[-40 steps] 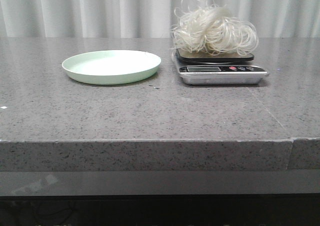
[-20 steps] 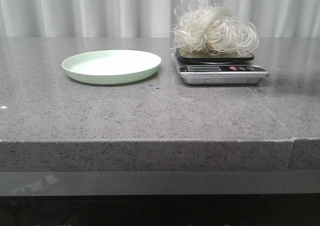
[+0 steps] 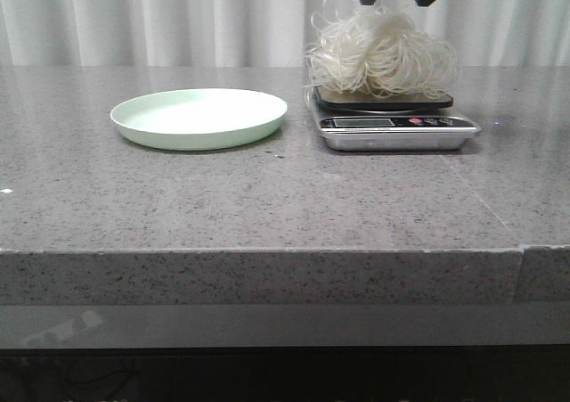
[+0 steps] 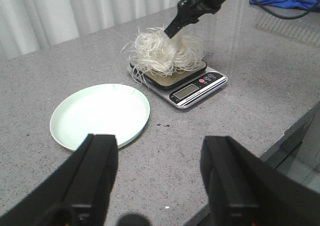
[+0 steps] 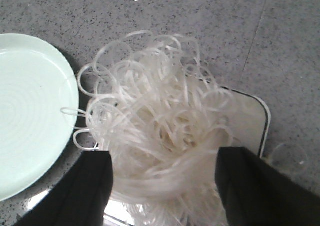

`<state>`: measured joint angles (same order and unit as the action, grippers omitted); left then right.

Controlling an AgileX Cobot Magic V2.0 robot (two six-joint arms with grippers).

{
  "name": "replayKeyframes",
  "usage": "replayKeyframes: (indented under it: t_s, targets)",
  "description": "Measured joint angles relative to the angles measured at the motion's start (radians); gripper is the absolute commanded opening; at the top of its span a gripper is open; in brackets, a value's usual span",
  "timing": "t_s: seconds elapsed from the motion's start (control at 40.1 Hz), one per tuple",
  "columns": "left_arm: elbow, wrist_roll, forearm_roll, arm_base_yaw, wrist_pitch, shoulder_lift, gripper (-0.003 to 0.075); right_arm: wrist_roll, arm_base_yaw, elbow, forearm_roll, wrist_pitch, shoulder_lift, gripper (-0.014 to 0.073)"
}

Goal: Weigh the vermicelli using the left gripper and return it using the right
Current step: 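Lower the right gripper onto the vermicelli on the scale and grasp it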

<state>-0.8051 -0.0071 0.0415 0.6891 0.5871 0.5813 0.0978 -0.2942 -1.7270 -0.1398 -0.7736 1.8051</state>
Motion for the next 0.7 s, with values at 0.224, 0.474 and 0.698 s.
replayKeyframes:
  t_s: [0.224, 0.474, 0.698]
  targets:
    - [0.0, 0.0, 0.0, 0.0, 0.0, 0.0, 0.0461, 0.06, -0.013, -0.069, -0.004, -0.001, 0.091, 0.0553]
    - [0.0, 0.0, 0.0, 0.0, 0.0, 0.0, 0.0461, 0.091, -0.013, -0.089, 0.0, -0.001, 0.128, 0.0411]
    - [0.0, 0.0, 0.0, 0.0, 0.0, 0.0, 0.0461, 0.096, -0.013, -0.093, 0.0, -0.003, 0.131, 0.0207]
